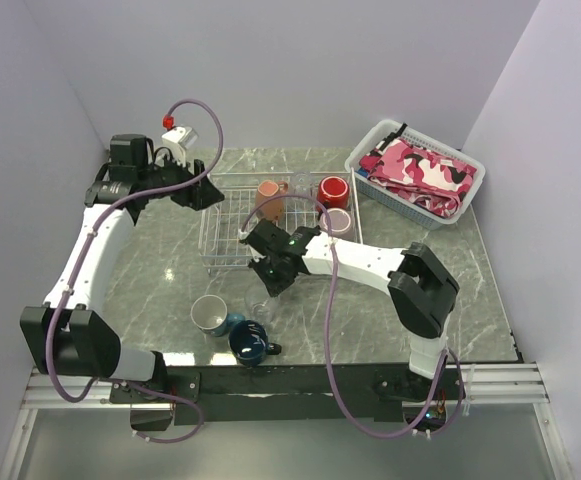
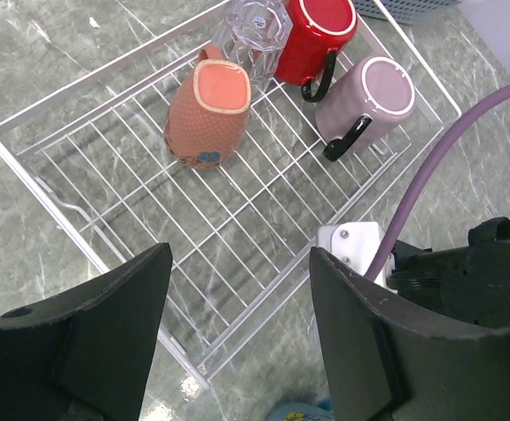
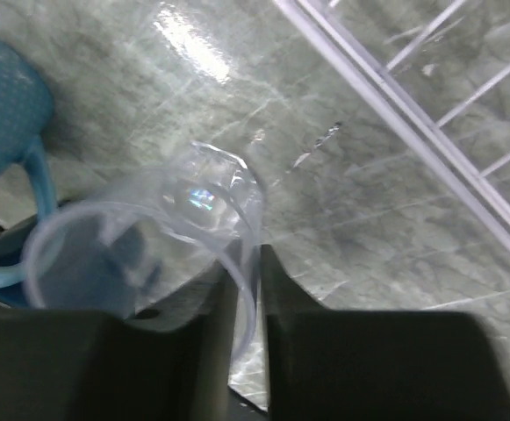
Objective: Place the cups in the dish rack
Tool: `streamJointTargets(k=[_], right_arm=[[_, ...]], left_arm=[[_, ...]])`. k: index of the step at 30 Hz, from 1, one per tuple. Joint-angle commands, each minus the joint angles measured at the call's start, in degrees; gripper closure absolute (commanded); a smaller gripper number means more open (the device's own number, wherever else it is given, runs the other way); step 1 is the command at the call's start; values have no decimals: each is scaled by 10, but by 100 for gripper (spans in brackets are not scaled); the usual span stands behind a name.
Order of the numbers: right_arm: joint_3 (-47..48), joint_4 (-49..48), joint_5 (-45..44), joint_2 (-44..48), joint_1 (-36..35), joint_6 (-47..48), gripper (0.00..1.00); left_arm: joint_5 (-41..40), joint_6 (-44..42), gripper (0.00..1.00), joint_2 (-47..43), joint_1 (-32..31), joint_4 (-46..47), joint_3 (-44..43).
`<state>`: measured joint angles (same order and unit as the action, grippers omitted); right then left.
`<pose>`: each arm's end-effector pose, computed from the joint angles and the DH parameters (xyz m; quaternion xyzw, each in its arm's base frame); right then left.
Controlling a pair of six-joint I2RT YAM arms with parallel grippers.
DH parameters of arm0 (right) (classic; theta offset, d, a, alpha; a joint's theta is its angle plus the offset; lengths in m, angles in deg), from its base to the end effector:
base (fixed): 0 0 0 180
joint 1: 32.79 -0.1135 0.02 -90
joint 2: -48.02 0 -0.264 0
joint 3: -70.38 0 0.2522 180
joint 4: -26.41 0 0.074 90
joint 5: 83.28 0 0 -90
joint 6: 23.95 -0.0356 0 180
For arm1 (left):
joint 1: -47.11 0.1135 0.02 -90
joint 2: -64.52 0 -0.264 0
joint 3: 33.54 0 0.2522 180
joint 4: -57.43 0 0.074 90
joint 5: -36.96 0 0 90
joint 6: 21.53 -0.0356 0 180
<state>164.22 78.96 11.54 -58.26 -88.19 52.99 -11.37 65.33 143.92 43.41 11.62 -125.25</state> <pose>0.2170 0.3199 0.2134 -0.3607 0.9063 0.1556 0.1558 0.2996 -0.0431 0.3712 0.2172 0.8118 -0.3155 0.4408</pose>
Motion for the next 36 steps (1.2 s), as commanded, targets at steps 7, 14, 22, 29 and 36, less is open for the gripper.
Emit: streamJointTargets(k=[7, 14, 22, 29, 36], right_arm=[[20, 27, -47, 44, 6, 27, 100], [172, 104, -32, 147, 81, 32, 100], [207, -29, 227, 218, 242, -71, 100], [164, -208, 363, 188, 289, -198, 100], [189, -298, 392, 125, 291, -276, 100]], left_arm=[[1, 26, 30, 16, 2, 42, -34], [71, 181, 11, 52, 28, 108, -134], [346, 657, 4, 149, 66, 372, -182], [392, 1083, 4, 213, 45, 893, -105], [401, 1114, 4, 233, 19, 925, -121]])
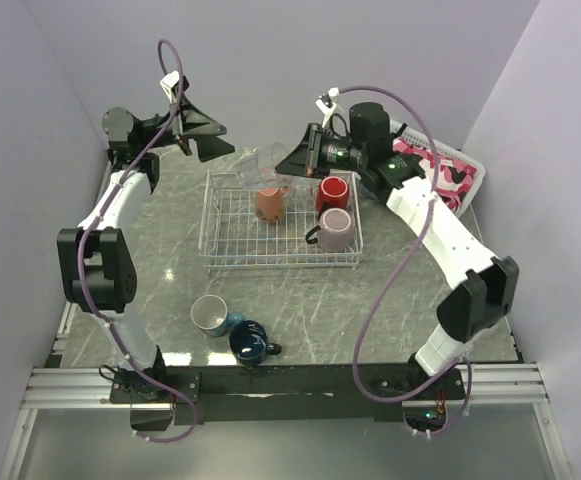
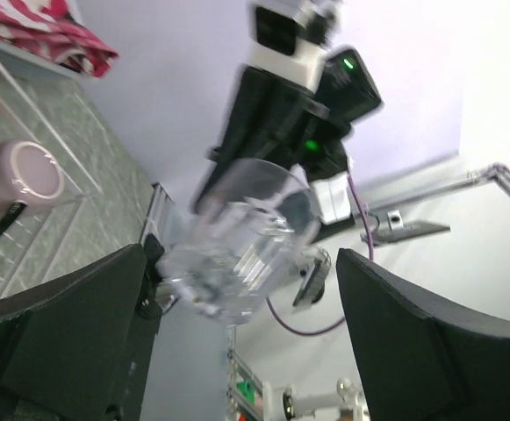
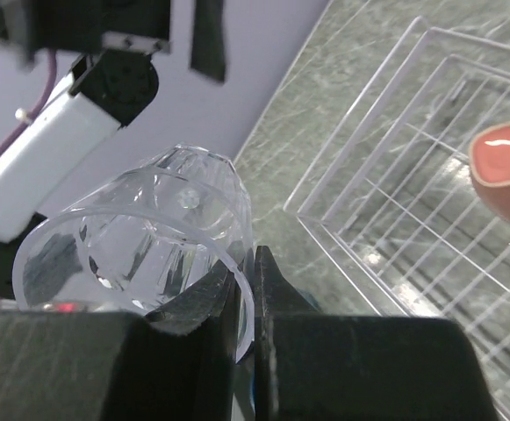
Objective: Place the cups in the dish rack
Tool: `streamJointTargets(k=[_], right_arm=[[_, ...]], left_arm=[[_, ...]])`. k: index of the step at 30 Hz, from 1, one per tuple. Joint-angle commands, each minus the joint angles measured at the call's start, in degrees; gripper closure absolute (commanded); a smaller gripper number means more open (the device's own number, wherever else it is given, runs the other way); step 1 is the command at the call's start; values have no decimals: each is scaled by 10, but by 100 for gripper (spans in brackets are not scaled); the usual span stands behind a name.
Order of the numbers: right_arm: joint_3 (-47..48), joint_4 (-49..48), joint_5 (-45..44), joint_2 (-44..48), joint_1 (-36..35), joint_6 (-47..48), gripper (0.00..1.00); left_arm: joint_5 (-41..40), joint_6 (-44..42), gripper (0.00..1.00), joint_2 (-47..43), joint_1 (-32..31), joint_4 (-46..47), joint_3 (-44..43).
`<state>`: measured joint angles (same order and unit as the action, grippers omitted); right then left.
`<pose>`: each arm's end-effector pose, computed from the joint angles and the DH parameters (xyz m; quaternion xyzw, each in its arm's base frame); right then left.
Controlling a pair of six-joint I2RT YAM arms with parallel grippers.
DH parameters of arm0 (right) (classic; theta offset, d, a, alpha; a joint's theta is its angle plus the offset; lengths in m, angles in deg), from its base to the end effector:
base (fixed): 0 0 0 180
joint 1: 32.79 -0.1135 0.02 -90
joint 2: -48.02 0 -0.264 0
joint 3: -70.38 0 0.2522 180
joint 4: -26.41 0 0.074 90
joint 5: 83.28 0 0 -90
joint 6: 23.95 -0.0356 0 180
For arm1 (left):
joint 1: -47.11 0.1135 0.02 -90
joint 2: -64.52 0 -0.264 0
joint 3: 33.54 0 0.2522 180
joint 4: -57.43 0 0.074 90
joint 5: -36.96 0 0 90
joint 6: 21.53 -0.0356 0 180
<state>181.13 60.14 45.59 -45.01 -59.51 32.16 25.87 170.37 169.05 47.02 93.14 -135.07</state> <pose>0.3222 0.1872 0.4258 -0.1527 0.7642 0.5158 0.3558 0.4061 -0.0356 0.3995 0.0644 0.6662 -0.7183 0.1898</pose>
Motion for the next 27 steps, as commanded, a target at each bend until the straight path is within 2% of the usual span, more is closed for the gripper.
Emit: streamJointTargets(k=[1, 5, 14, 20, 27], right_arm=[[25, -109, 56, -21, 5, -72, 100], [51, -117, 76, -44, 8, -89, 100], [37, -186, 104, -59, 11, -142, 100], [42, -272, 121, -91, 15, -211, 100], [31, -423, 133, -152, 15, -336, 100]], left_arm=[[29, 65, 4, -19, -18, 118, -19], [29, 82, 3, -16, -37, 162, 4], [28, 65, 4, -7, -50, 171, 29], [22, 87, 4, 6, -68, 194, 9], [15, 78, 4, 8, -69, 180, -14]])
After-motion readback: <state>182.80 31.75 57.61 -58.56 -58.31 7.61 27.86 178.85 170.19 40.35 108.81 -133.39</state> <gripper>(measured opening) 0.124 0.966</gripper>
